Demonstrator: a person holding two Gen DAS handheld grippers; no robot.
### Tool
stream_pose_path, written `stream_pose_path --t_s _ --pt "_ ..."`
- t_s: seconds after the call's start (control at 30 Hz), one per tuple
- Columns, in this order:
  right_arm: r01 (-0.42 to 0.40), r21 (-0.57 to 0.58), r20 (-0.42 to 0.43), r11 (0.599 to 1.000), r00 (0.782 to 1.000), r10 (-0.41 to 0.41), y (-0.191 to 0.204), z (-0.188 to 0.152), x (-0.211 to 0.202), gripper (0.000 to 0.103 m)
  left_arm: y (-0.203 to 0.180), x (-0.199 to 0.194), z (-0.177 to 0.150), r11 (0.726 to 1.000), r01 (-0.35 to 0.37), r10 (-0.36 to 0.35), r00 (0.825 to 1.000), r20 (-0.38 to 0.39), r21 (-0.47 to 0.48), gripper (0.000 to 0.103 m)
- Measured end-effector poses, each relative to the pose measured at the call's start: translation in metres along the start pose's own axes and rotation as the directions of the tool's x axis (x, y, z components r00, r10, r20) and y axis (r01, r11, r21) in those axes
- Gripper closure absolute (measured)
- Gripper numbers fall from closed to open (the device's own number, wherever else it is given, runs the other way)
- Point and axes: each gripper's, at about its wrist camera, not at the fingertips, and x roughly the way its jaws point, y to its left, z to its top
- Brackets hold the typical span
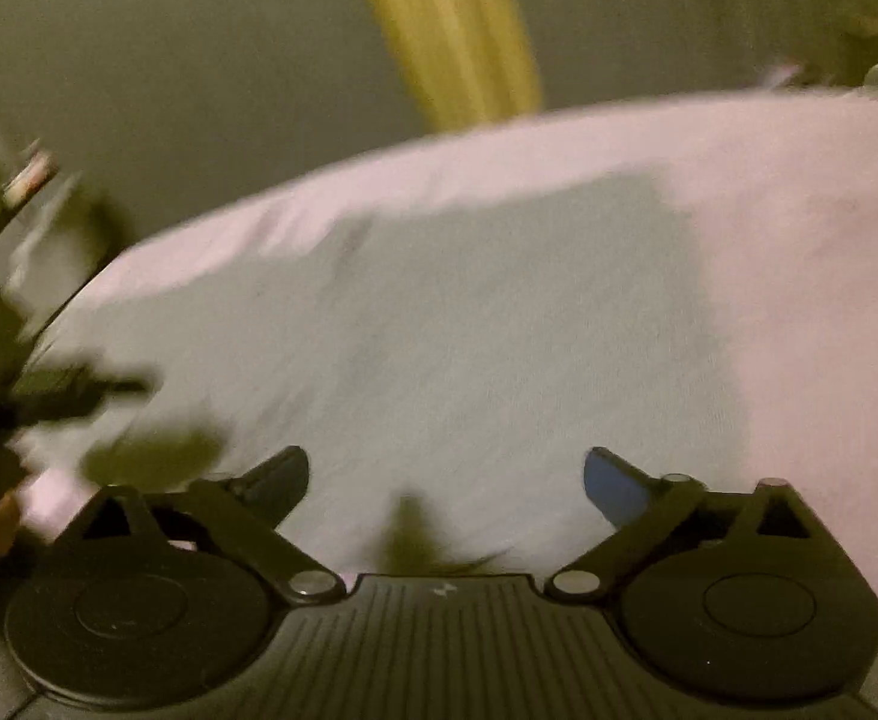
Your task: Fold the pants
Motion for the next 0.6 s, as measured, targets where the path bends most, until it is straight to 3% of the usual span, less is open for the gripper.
stream_pose_path --t_s 0.13,0.17,0.23,0.3,0.43,0.5,0.6 --pt "0.221 0.048 0.08 0.974 0.971 -0.225 -0.047 0.003 -0.001 0.004 -0.024 0.004 0.0 0.994 0.101 -0.1 0.995 -0.018 0.04 0.002" --pt "0.262 0.106 0.063 0.959 0.961 -0.27 -0.058 0.0 0.004 0.004 -0.032 0.007 0.0 0.992 0.12 -0.119 0.992 -0.032 0.044 0.002" --pt "0.229 0.253 -0.019 0.94 0.972 -0.232 -0.078 0.002 0.015 0.004 -0.052 0.016 0.001 0.985 0.159 -0.155 0.986 -0.054 0.071 0.002" --pt "0.153 0.316 -0.014 0.936 0.987 -0.157 -0.084 0.002 0.023 0.004 -0.07 0.026 0.003 0.98 0.166 -0.16 0.985 -0.062 0.111 0.002" --pt "0.195 0.189 -0.014 0.962 0.981 -0.196 -0.064 0.002 0.032 0.004 -0.105 0.057 0.006 0.968 0.114 -0.098 0.992 -0.084 0.224 0.002" --pt "0.154 0.127 0.005 0.98 0.988 -0.156 -0.052 0.002 0.036 0.004 -0.114 0.069 0.007 0.964 0.098 -0.074 0.992 -0.102 0.249 0.002" --pt "0.117 0.06 0.025 0.991 0.993 -0.119 -0.042 0.002 0.038 0.004 -0.123 0.076 0.006 0.955 0.118 -0.097 0.991 -0.09 0.273 0.002"
